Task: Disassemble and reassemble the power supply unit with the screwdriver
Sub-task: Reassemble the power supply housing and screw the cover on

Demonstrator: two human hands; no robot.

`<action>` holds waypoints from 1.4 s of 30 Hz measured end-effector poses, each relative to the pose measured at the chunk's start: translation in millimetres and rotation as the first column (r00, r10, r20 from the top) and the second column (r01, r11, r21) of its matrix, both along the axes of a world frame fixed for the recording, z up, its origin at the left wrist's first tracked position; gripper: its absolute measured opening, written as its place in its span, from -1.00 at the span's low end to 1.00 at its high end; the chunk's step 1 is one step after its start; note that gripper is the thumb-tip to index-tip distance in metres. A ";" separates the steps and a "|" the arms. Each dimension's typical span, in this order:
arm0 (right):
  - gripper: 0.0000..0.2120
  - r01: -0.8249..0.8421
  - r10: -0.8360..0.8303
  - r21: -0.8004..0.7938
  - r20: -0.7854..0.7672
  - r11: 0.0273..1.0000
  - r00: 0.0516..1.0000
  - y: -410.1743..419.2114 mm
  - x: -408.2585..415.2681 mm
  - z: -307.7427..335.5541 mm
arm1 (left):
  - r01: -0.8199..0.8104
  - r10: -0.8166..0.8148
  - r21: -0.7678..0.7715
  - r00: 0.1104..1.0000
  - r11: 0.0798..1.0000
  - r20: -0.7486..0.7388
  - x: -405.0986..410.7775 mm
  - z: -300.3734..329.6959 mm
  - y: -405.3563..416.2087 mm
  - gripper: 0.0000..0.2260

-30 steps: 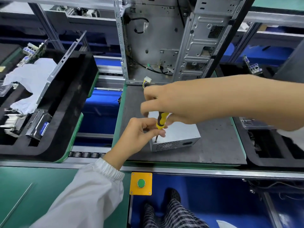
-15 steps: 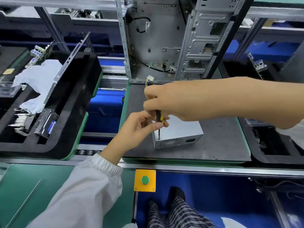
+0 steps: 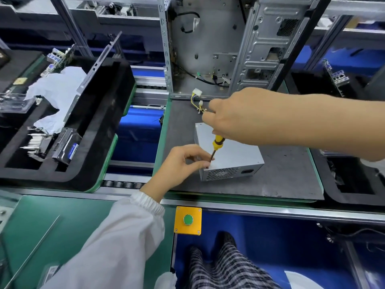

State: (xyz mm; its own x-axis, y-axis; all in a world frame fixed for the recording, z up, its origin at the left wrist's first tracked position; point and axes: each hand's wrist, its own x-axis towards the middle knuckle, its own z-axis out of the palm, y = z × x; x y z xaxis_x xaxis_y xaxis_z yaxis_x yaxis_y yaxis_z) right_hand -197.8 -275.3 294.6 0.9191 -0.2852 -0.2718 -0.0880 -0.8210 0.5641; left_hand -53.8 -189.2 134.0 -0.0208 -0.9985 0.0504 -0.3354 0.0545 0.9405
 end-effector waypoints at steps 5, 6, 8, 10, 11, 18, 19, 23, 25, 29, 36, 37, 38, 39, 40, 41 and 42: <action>-0.79 -0.107 0.100 -0.019 -0.218 0.994 0.971 12.6 7.3 -3.5 | 0.013 -0.003 -0.075 0.992 0.997 0.127 5.7 -8.1 -2.2 -0.93; -0.83 -0.115 0.109 -0.014 -0.218 0.993 0.970 13.7 8.5 -2.6 | 0.016 -0.009 -0.060 0.993 0.998 0.118 8.9 -7.6 -2.1 -0.93; -0.87 -0.128 0.121 -0.018 -0.216 0.992 0.969 15.6 11.0 -1.9 | 0.045 -0.044 -0.009 0.996 0.999 0.073 12.4 -7.1 -0.7 -0.92; -0.82 -0.133 0.124 -0.023 -0.238 0.991 0.963 17.9 12.9 -0.5 | 0.067 -0.067 0.005 0.995 0.998 0.079 11.6 -6.7 -0.6 -0.91; -0.76 -0.128 0.120 -0.014 -0.247 0.992 0.961 18.7 13.5 0.0 | 0.072 -0.072 0.002 0.994 0.997 0.085 10.5 -7.1 -0.7 -0.91; -0.53 0.003 0.007 0.049 -0.213 0.999 0.977 12.9 11.4 -4.6 | 0.084 -0.086 0.019 0.992 0.996 0.094 5.6 -5.3 -2.6 -0.90; -0.53 0.033 -0.020 0.064 -0.196 0.997 0.980 11.9 12.3 -5.7 | 0.084 -0.086 0.026 0.992 0.996 0.091 5.2 -4.8 -3.6 -0.90; -0.56 0.273 -0.239 0.229 -0.165 0.934 0.957 0.5 7.7 -8.5 | 0.099 -0.107 0.064 0.985 0.993 0.138 5.3 -4.1 -10.6 -0.94; -0.55 0.378 -0.347 0.333 -0.151 0.864 0.926 -8.6 -5.7 -6.8 | 0.123 -0.134 0.078 0.980 0.989 0.149 8.6 -0.8 -15.2 -0.94; -0.57 0.489 -0.566 0.541 -0.028 0.684 0.824 -23.5 -51.9 -14.2 | 0.075 -0.088 0.100 0.988 0.992 0.131 21.0 8.3 -28.5 -0.89; -0.71 0.475 -0.893 0.843 0.013 0.252 0.450 -45.6 -135.6 -66.5 | -0.005 0.009 0.068 0.998 0.998 -0.056 -35.7 23.7 -69.9 -0.91; -0.72 0.476 -0.919 0.848 0.033 0.234 0.394 -51.9 -151.6 -72.3 | 0.011 -0.009 0.075 0.999 0.997 -0.034 -55.4 23.8 -80.2 -0.90; -0.73 0.473 -0.940 0.851 0.065 0.228 0.336 -59.1 -170.0 -76.9 | 0.028 -0.029 0.073 0.999 0.997 0.019 -76.7 23.5 -91.0 -0.90; -0.74 0.462 -0.956 0.859 0.101 0.223 0.275 -67.5 -189.9 -81.2 | 0.047 -0.052 0.070 0.995 0.996 0.082 -98.5 23.3 -102.2 -0.91; -0.75 0.448 -0.968 0.867 0.135 0.218 0.210 -77.1 -211.1 -84.3 | 0.072 -0.081 0.076 0.988 0.995 0.134 -119.8 23.3 -113.9 -0.92; -0.77 0.440 -0.976 0.873 0.160 0.210 0.147 -87.4 -233.3 -87.2 | 0.100 -0.114 0.094 0.979 0.991 0.169 -140.0 22.9 -126.1 -0.92; -0.78 0.444 -0.979 0.872 0.180 0.205 0.098 -97.9 -254.4 -90.6 | 0.125 -0.146 0.114 0.968 0.986 0.203 -157.5 21.5 -138.6 -0.92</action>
